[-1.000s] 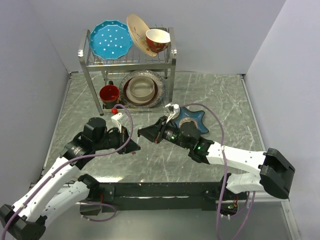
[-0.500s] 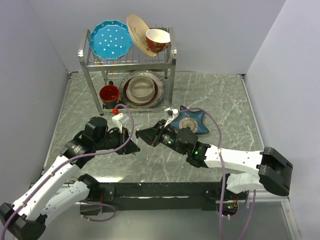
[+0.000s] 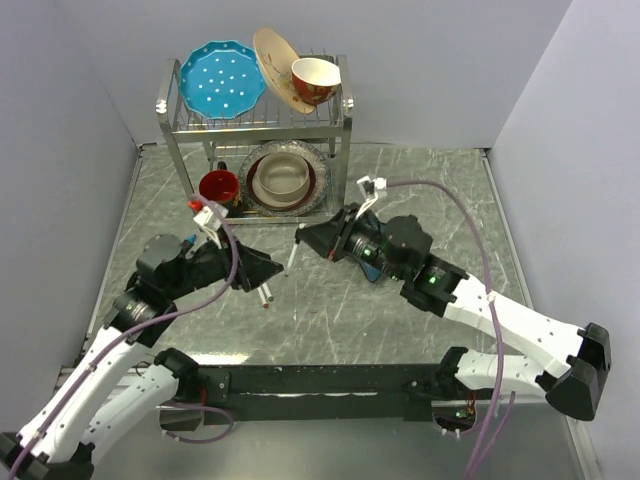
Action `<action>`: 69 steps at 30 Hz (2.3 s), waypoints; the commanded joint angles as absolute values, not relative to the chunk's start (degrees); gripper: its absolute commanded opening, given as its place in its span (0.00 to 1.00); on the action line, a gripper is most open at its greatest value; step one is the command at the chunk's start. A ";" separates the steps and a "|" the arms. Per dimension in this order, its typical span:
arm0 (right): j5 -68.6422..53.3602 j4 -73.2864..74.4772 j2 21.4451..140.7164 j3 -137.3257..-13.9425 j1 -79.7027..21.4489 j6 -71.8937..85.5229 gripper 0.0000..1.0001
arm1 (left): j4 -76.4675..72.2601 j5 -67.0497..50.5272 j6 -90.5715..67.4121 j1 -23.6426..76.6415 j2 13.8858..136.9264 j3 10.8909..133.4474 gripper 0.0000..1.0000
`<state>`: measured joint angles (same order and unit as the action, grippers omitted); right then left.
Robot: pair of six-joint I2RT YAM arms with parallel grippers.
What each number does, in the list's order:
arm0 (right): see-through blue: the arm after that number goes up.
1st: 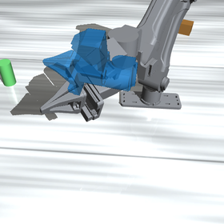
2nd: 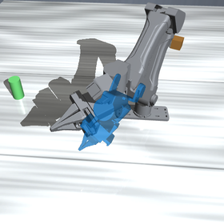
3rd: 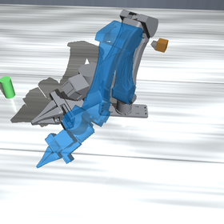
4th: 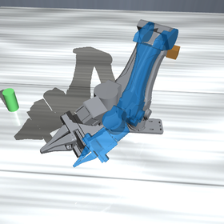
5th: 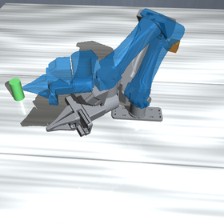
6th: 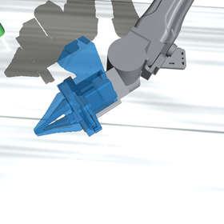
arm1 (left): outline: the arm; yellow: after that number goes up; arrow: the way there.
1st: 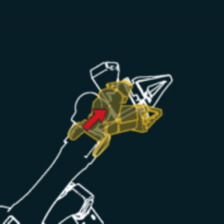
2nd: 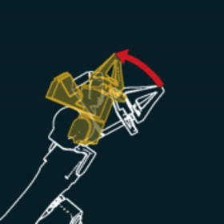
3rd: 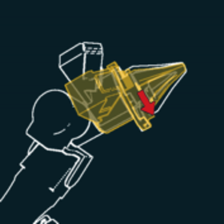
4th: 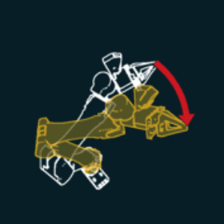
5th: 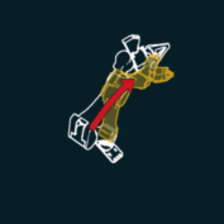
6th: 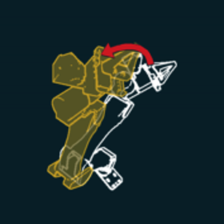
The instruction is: Insert the pens into the pen caps
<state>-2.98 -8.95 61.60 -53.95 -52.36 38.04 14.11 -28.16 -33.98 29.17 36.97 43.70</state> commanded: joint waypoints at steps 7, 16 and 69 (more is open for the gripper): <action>-9.75 11.67 73.28 -61.87 -45.26 26.81 0.00 | 22.31 -13.72 -32.70 28.92 34.19 47.37 0.99; -11.16 13.36 93.31 -69.69 -45.26 27.95 0.00 | 30.05 8.33 -37.26 28.92 39.90 48.95 0.99; -14.94 1.84 67.07 -45.27 -51.77 26.19 0.51 | 23.13 4.67 -12.49 -12.30 69.09 53.90 0.95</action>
<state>-12.45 4.73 72.82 -47.18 -51.00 28.10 26.70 7.29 -23.42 -12.01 69.52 55.31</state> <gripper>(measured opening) 0.505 0.957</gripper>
